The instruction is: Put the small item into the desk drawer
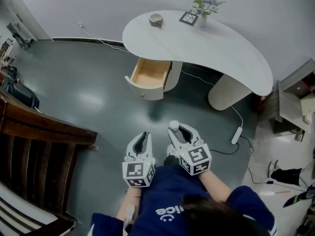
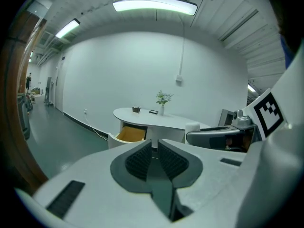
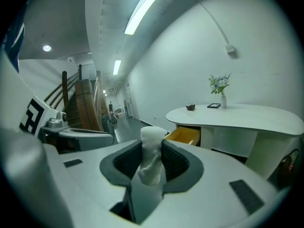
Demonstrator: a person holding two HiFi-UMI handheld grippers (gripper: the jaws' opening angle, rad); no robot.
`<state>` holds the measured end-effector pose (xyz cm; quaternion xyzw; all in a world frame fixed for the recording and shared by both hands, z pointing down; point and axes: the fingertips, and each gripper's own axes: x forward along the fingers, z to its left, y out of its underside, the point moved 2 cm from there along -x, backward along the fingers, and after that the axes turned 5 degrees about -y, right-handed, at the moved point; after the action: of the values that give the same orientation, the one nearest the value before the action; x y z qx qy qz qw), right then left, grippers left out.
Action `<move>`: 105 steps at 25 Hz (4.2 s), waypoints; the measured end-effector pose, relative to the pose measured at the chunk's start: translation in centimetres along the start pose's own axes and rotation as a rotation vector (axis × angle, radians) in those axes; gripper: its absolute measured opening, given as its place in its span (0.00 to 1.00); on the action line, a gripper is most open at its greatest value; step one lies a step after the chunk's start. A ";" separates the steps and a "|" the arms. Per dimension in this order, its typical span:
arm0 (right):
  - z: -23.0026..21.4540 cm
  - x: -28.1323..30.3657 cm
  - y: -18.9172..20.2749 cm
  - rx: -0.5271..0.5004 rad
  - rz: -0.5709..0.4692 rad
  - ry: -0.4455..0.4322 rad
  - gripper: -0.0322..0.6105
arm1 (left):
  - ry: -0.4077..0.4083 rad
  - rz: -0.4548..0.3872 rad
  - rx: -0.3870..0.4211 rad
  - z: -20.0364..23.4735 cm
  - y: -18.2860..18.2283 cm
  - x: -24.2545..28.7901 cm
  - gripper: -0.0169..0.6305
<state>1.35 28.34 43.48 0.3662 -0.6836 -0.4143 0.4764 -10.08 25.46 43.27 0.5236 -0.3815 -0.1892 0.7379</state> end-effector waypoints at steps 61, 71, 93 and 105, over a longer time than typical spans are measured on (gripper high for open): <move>-13.4 25.4 -8.7 0.054 0.133 0.208 0.26 | 0.132 0.104 0.045 17.0 -9.8 28.9 0.09; -15.5 27.5 -9.2 0.041 0.175 0.146 0.26 | 0.059 0.111 0.056 17.3 -10.6 30.1 0.09; -18.5 35.1 -7.0 -0.040 0.301 -0.026 0.26 | -0.068 0.126 0.038 17.7 -11.0 30.6 0.09; -18.6 38.7 -3.1 -0.104 0.449 -0.148 0.26 | -0.203 0.124 -0.048 19.5 -11.0 31.0 0.09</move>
<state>8.70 -11.56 57.86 0.1487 -0.7588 -0.3583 0.5232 -3.87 -12.05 47.64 0.4592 -0.4813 -0.2044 0.7181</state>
